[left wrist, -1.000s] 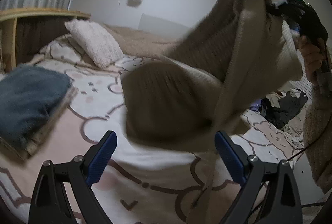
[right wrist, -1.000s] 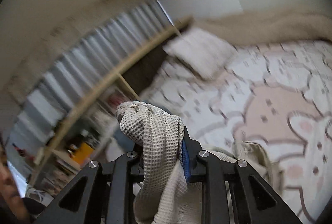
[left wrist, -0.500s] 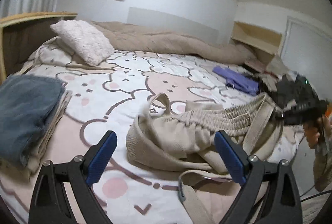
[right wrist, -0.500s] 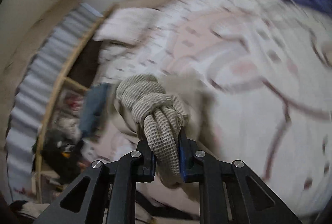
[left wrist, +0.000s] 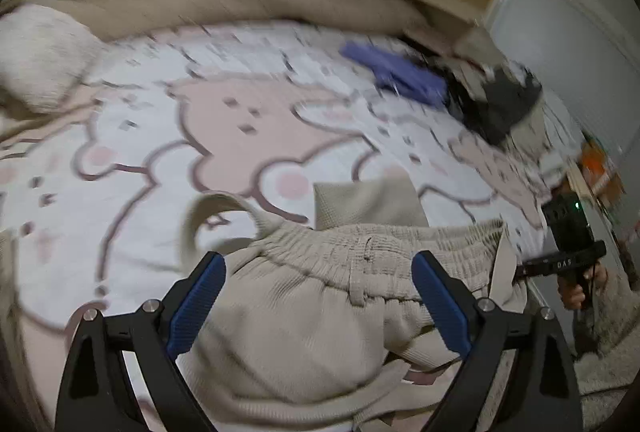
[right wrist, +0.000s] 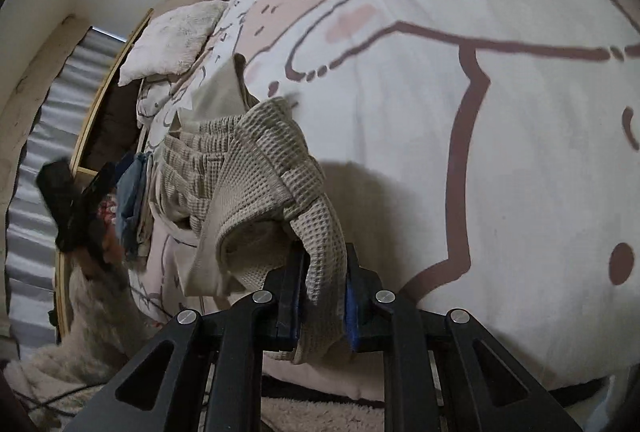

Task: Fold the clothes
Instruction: 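Grasp the pants waistband with the left tool beside the right tool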

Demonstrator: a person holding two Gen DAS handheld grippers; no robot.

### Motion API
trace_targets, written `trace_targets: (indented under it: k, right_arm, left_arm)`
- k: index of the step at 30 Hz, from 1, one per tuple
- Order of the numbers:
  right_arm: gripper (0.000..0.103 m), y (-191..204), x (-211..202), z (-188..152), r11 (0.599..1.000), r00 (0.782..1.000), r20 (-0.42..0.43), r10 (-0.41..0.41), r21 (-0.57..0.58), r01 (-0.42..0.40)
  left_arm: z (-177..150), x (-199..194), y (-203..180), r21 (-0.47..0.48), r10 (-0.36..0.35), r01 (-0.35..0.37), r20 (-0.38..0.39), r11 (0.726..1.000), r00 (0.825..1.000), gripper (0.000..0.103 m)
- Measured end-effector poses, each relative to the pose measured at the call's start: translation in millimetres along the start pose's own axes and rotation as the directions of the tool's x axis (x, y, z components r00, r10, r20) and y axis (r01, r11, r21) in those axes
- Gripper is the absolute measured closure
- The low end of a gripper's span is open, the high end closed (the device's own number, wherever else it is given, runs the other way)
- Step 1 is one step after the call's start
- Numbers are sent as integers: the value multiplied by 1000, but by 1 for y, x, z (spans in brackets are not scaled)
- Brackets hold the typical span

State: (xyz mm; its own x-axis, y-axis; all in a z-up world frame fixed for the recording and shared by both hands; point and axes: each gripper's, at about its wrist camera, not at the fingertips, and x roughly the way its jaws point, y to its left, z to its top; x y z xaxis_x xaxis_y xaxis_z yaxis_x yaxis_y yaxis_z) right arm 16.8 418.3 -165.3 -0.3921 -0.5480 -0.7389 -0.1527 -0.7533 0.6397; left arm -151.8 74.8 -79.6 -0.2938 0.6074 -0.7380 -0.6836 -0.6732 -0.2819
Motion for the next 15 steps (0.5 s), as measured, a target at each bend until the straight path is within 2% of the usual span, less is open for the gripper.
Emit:
trace_targets:
  k: [4,9,12,15]
  right_arm:
    - [85,-2,3,-2,999,1000,-3,-3,-32,3]
    - [85,-7,6,-5,998,1000,7,5,-65,-5]
    - [85,-9,7,-8,996,1000,14,5,-87,-4]
    - [85,-10,7,-11,994,1000,18,-4,-111,6]
  left_arm:
    - [20,39,15,4,-48,49,-147,999,988,9]
    - [31,78,38,-14,-74,73,-327,997,942,9]
    - [35,93,47,-38,-118,112,-381,993,917,9]
    - [37,106,54,-89,-151,126,-407,988,901,8]
